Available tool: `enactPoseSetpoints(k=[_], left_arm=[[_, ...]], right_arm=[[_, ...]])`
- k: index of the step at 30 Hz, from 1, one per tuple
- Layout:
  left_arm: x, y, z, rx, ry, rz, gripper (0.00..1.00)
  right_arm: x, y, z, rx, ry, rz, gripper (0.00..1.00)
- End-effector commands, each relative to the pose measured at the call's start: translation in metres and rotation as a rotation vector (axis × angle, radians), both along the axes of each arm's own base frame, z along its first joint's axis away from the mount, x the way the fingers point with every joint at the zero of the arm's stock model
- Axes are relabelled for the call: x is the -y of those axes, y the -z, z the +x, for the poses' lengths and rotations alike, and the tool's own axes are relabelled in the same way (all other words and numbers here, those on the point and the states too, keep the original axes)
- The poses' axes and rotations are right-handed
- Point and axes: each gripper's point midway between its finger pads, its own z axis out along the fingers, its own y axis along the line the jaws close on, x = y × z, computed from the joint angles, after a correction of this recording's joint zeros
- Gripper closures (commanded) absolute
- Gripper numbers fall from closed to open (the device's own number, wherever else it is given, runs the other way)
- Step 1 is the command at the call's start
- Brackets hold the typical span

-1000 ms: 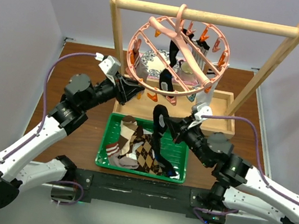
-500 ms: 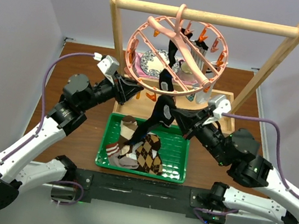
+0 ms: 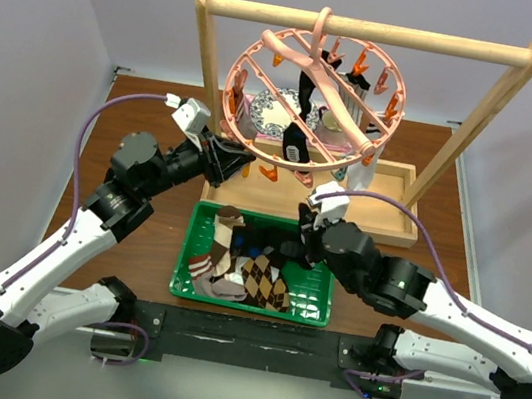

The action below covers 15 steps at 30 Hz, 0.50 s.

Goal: Clip the socks to the hanger
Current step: Pick up the sock from the bin.

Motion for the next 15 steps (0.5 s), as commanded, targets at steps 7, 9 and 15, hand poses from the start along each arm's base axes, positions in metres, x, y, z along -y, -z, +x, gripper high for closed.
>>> enactPoseSetpoints(k=[7, 9, 15], left_arm=[[-0.001, 0.005, -0.004, -0.029, 0.016, 0.010, 1.00], [-0.001, 0.003, -0.004, -0.025, 0.016, 0.013, 1.00], [-0.002, 0.000, -0.005, -0.017, 0.016, 0.004, 1.00]], right_arm=[[-0.029, 0.021, -0.002, 0.016, -0.119, -0.221, 0.52], [-0.033, 0.023, -0.003, 0.023, -0.144, -0.241, 0.40], [-0.059, 0.043, -0.008, 0.043, -0.290, -0.250, 0.23]])
